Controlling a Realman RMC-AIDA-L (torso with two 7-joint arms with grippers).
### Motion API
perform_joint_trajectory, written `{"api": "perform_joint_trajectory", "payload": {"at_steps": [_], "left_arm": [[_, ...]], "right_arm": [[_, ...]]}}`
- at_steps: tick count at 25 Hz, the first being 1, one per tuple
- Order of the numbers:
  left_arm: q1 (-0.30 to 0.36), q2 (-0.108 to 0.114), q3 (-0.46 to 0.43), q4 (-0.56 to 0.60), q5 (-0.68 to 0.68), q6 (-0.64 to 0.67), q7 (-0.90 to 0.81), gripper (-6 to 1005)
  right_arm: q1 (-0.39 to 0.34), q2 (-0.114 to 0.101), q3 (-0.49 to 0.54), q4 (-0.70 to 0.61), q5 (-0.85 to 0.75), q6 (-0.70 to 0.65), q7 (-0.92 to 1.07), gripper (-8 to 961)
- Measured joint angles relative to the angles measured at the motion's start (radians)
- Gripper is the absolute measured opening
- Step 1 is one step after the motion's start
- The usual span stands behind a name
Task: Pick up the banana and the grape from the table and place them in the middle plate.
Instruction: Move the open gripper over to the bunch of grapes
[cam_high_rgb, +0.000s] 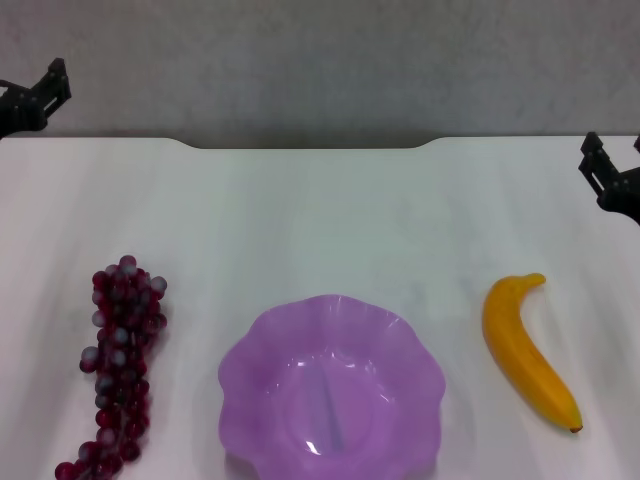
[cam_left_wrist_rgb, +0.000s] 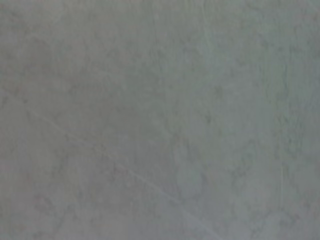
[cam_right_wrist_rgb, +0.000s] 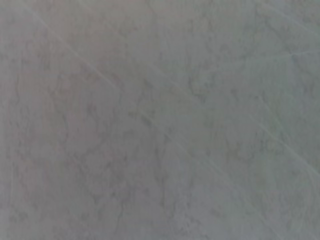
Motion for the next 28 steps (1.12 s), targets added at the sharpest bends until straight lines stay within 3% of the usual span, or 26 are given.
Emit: {"api": "perform_joint_trajectory", "payload": {"at_steps": [12,19,21,28], "left_arm": [[-0.003,0.000,-0.004,-0.009,0.000,-0.043,-0.002,794],[-0.001,-0.003,-0.002,-0.128,0.007,-0.271,0.028,794],[0.002,-0.012,-0.004,-0.167,0.007,-0.339,0.052,795],[-0.027,-0.085,-0.086,-0.254,0.005,-0.631,0.121,792]], "right_arm": [[0.000,0.000,0.000,0.000,0.000,0.000,0.002,658],[-0.011,0.000,0.001,-0.009,0.000,0.000,0.002,658],[-0.013,0.000,0.001,-0.012,0.001,0.000,0.002,658],[-0.016,-0.002,0.001,-0.019,0.003,0.000,0.002,658]]}}
